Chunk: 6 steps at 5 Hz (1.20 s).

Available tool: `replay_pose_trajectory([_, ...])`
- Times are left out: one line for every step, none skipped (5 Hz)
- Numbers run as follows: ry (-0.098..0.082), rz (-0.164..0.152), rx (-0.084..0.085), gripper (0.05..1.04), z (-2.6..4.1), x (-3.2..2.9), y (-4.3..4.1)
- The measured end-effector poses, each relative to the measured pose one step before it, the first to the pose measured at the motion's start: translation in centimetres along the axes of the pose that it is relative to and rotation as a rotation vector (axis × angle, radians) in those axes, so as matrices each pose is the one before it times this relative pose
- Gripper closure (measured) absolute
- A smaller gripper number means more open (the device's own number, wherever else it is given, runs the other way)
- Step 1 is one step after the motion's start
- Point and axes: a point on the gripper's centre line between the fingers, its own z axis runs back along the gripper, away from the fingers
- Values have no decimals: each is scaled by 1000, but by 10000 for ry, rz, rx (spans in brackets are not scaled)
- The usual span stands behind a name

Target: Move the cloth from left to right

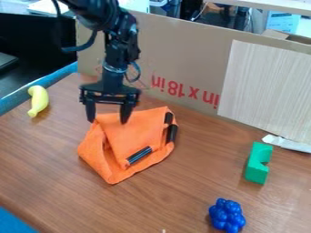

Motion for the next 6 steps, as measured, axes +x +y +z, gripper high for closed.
replay_pose_trajectory([-95, -164, 380, 82, -939, -1038, -56])
replay_pose_trajectory([54, -35, 416, 83, -1129, -1626, 265])
replay_pose_trajectory([-86, -66, 332, 84, -345, -942, -123])
replay_pose_trajectory([-144, 71, 188, 85, -184, -669, -329])
replay_pose_trajectory([-9, 181, 42, 85, 259, -635, -517])
replay_pose_trajectory([549, 222, 26, 85, 435, -1593, -395])
